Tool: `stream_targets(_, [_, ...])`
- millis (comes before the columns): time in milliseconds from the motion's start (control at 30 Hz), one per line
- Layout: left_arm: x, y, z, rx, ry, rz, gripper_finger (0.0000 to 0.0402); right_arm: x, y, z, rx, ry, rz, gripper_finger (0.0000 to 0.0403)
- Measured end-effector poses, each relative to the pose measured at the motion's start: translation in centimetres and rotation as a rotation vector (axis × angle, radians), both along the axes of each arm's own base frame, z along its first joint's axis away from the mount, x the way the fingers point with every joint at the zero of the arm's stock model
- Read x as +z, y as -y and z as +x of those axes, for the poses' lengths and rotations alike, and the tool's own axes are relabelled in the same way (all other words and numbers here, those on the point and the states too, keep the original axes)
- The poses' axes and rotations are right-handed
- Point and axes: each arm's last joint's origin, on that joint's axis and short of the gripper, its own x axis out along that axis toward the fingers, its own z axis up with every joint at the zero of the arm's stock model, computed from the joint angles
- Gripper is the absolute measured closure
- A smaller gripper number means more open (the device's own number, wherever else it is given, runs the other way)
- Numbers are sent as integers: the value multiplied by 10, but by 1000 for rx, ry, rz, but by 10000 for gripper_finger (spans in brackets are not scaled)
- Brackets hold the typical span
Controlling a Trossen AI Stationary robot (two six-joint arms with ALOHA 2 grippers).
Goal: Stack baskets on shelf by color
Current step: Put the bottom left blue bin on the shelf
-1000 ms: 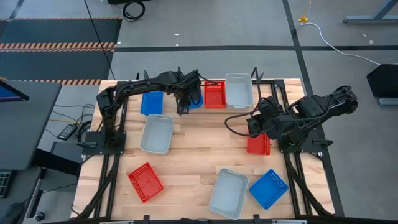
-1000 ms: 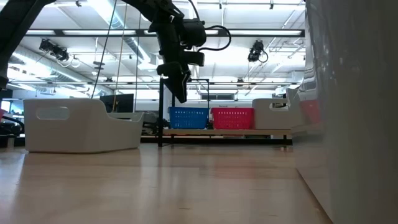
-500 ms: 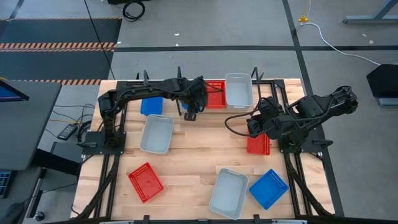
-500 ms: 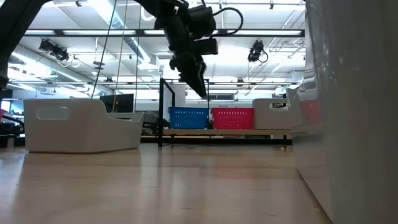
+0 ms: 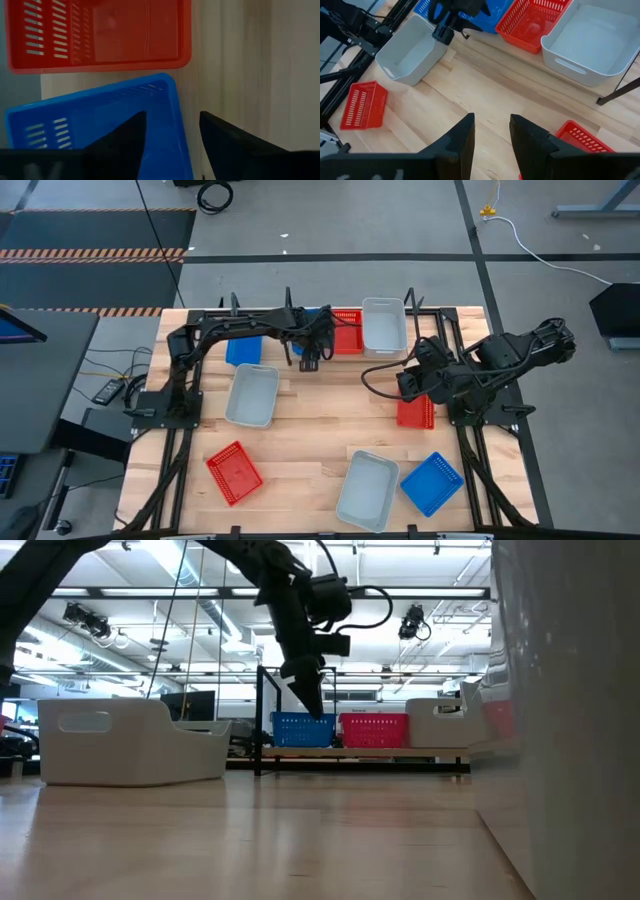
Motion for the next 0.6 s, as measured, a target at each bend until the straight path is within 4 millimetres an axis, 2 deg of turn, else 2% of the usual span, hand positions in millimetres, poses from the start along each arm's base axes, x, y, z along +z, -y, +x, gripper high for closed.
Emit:
stream_targets(133, [-1, 0, 1, -31, -2, 11, 223, 0, 0, 0, 0, 0, 0, 274])
stream_targets(600, [-1, 0, 2, -39, -1, 14, 337, 0, 0, 0, 1, -6, -6, 274])
